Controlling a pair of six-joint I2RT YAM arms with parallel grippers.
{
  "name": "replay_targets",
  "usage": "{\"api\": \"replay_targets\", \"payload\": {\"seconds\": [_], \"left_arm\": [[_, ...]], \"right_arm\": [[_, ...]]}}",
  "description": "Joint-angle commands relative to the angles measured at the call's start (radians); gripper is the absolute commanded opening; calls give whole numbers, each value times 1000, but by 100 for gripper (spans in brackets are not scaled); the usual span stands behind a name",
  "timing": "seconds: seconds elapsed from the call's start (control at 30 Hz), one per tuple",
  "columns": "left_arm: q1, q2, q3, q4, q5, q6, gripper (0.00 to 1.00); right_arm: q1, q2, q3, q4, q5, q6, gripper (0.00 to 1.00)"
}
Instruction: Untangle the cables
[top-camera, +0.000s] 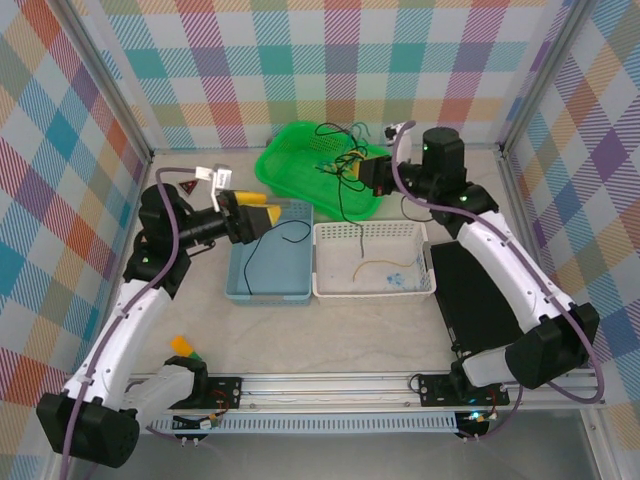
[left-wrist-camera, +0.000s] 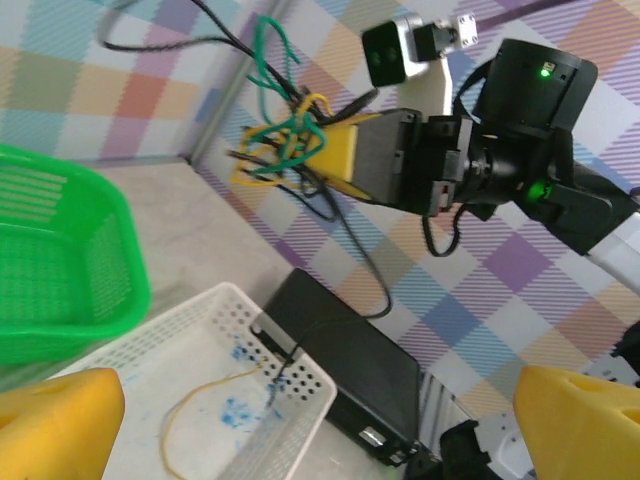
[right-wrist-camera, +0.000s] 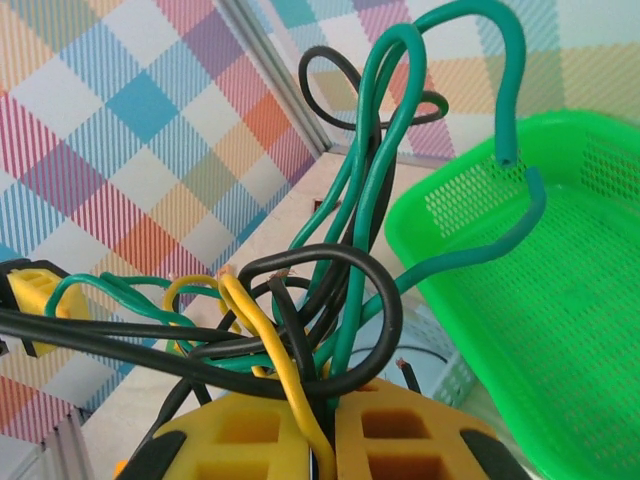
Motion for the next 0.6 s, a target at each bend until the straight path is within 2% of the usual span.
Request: {"api": "replay_targets", "payload": {"seconds": [0.0,0.1,0.23,0.57], "left_arm": [[-57,31,45,67,-75,-46,99],[-88,31,47,84,-167,-101,99],[-112,14,47,56,-251,-123,99],[-133,2,43,41,-248,-233,94]], "right_arm": [[48,-7,0,159,55,-82,0],[82,10,-3,209,91,-87,0],[119,29,27,191,146,-91,0],[130,31,68,112,243,-93,0]]}}
